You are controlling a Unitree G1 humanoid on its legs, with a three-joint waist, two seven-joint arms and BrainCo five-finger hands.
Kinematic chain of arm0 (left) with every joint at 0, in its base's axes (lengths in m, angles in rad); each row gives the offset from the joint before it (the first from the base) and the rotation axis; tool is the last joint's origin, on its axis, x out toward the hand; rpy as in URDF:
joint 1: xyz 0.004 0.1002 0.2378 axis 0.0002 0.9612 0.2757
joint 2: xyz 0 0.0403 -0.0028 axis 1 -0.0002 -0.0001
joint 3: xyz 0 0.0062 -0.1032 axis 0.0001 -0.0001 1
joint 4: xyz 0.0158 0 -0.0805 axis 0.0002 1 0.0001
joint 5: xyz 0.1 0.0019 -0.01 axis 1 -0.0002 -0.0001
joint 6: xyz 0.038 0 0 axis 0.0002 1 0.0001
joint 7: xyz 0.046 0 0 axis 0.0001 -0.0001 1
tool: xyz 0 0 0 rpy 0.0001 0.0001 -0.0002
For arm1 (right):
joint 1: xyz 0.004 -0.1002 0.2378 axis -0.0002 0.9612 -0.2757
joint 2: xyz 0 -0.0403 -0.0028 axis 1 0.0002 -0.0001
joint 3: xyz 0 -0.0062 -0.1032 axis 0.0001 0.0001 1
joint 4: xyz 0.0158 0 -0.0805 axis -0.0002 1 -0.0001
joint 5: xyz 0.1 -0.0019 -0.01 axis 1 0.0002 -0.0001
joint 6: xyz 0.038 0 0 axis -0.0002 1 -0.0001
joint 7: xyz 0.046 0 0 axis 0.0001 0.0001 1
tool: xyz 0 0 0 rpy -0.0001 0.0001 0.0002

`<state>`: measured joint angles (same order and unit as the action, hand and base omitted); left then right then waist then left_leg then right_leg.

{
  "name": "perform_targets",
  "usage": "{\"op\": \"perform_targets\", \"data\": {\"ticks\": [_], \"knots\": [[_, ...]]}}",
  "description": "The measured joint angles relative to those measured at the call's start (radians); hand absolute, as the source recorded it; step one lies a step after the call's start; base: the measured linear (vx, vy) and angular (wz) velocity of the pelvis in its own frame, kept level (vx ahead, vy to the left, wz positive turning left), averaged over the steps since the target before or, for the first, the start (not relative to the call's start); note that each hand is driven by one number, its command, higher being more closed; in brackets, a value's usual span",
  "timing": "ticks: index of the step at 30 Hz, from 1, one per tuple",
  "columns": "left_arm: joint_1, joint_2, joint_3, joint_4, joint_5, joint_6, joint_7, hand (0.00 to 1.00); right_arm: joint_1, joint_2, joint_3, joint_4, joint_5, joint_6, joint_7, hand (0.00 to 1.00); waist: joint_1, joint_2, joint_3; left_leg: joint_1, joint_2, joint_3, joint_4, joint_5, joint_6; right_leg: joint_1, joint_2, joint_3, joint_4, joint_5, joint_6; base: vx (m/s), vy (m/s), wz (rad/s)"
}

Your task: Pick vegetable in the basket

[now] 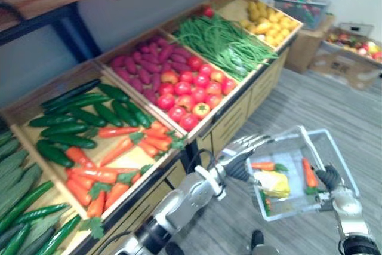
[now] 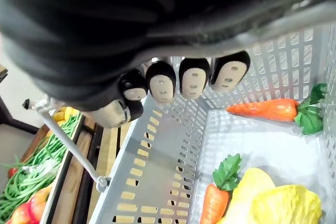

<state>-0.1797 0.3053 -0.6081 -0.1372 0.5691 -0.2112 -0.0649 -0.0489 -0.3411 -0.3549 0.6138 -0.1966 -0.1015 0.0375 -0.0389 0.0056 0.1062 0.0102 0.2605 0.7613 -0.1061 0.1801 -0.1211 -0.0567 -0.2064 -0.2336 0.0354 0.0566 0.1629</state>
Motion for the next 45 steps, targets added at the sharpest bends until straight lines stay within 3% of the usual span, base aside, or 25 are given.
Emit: {"op": "perform_targets", "data": {"ticks": [3, 8, 10, 11, 12, 16, 24, 26, 32, 33, 36, 38, 41, 45], "knots": [[0.143, 0.03, 0.105, -0.127, -0.068, -0.026, -0.017, 0.0, 0.068, 0.038, -0.075, 0.051, 0.0, 0.0, -0.02, 1.0, 0.017, -0.006, -0.052, -0.048, -0.007, -0.074, 0.0, 0.007, 0.006, 0.015, -0.013, -0.084, 0.001, -0.01, 0.0, -0.01, 0.017, 0.67], [0.294, 0.037, 0.259, -0.174, -0.098, -0.033, 0.013, 0.0, 0.129, 0.102, -0.14, 0.125, 0.0, 0.0, -0.056, 1.0, 0.019, -0.012, -0.063, -0.11, -0.019, -0.176, 0.0, 0.014, 0.013, 0.045, -0.021, -0.202, 0.002, -0.04, -0.001, -0.03, 0.019, 0.73], [0.356, 0.008, 0.33, -0.174, -0.097, -0.033, 0.063, 0.0, 0.136, 0.117, -0.15, 0.198, 0.001, -0.004, -0.08, 1.0, 0.019, -0.032, -0.064, -0.131, -0.028, -0.198, 0.0, 0.004, 0.0, 0.053, -0.031, -0.235, -0.018, -0.043, 0.001, -0.05, 0.071, 0.53], [0.387, -0.015, 0.375, -0.172, -0.097, -0.036, 0.089, 0.0, 0.14, 0.13, -0.157, 0.25, 0.002, -0.006, -0.087, 1.0, 0.028, -0.051, -0.074, -0.129, -0.047, -0.201, 0.007, 0.019, 0.017, 0.062, -0.054, -0.246, -0.037, -0.042, 0.002, 0.04, 0.087, 0.29], [0.417, -0.068, 0.424, -0.171, -0.1, -0.041, 0.113, 0.0, 0.156, 0.134, -0.159, 0.279, 0.012, -0.009, -0.096, 1.0, 0.037, -0.04, -0.088, -0.132, -0.056, -0.236, 0.001, 0.024, 0.04, 0.067, -0.045, -0.251, -0.037, -0.04, 0.005, 0.07, 0.068, 0.29], [0.44, -0.157, 0.589, -0.116, -0.135, -0.042, 0.206, 0.0, 0.169, 0.191, -0.159, 0.385, 0.066, -0.009, -0.119, 1.0, 0.039, -0.07, -0.1, -0.134, -0.078, -0.281, 0.0, 0.023, 0.049, 0.101, -0.055, -0.277, -0.051, -0.026, 0.005, 0.04, 0.036, 0.34], [0.46, -0.265, 0.898, 0.205, -0.132, -0.014, 0.386, 0.0, 0.169, 0.224, -0.187, 0.425, 0.095, -0.043, -0.17, 1.0, 0.043, -0.086, -0.095, -0.137, -0.091, -0.327, 0.0, 0.021, 0.054, 0.148, -0.051, -0.351, -0.056, -0.038, 0.008, -0.01, 0.014, 0.23], [0.459, -0.285, 0.963, 0.289, -0.132, 0.02, 0.451, 0.0, 0.168, 0.253, -0.187, 0.424, 0.108, -0.051, -0.198, 1.0, 0.048, -0.094, -0.095, -0.137, -0.092, -0.328, 0.0, 0.02, 0.054, 0.157, -0.05, -0.365, -0.061, -0.038, 0.007, 0.0, 0.005, 0.14], [0.446, -0.35, 1.133, 0.445, -0.136, 0.062, 0.526, 0.0, 0.167, 0.308, -0.187, 0.421, 0.121, -0.074, -0.21, 1.0, 0.071, -0.118, -0.093, -0.13, -0.095, -0.314, 0.0, 0.018, 0.056, 0.166, -0.054, -0.373, -0.068, -0.034, 0.001, 0.01, 0.004, 0.01], [0.437, -0.364, 1.19, 0.513, -0.197, 0.076, 0.539, 0.0, 0.166, 0.318, -0.187, 0.418, 0.121, -0.078, -0.211, 1.0, 0.07, -0.119, -0.094, -0.126, -0.095, -0.306, 0.0, 0.017, 0.057, 0.166, -0.057, -0.369, -0.068, -0.034, 0.001, 0.02, 0.003, -0.11], [0.417, -0.387, 1.267, 0.64, -0.334, 0.108, 0.553, 0.0, 0.167, 0.32, -0.188, 0.416, 0.121, -0.078, -0.229, 1.0, 0.07, -0.12, -0.093, -0.123, -0.097, -0.299, 0.0, 0.014, 0.058, 0.163, -0.06, -0.362, -0.068, -0.035, 0.0, 0.01, 0.004, -0.07], [0.417, -0.385, 1.272, 0.714, -0.36, 0.112, 0.552, 0.0, 0.167, 0.321, -0.188, 0.41, 0.121, -0.077, -0.235, 1.0, 0.069, -0.115, -0.09, -0.116, -0.097, -0.295, 0.0, 0.009, 0.059, 0.166, -0.061, -0.359, -0.066, -0.045, -0.006, 0.0, 0.001, -0.08], [0.418, -0.379, 1.276, 0.914, -0.346, 0.117, 0.527, 0.0, 0.165, 0.328, -0.188, 0.403, 0.139, -0.077, -0.241, 1.0, 0.07, -0.105, -0.086, -0.093, -0.096, -0.272, 0.0, 0.0, 0.06, 0.167, -0.063, -0.331, -0.067, -0.053, -0.016, 0.01, 0.0, -0.2], [0.411, -0.374, 1.28, 1.062, -0.29, 0.167, 0.501, 0.0, 0.155, 0.342, -0.188, 0.411, 0.209, -0.078, -0.247, 1.0, 0.067, -0.104, -0.085, -0.072, -0.093, -0.244, 0.0, -0.012, 0.054, 0.163, -0.064, -0.292, -0.067, -0.059, -0.025, 0.03, -0.008, -0.26]]}}
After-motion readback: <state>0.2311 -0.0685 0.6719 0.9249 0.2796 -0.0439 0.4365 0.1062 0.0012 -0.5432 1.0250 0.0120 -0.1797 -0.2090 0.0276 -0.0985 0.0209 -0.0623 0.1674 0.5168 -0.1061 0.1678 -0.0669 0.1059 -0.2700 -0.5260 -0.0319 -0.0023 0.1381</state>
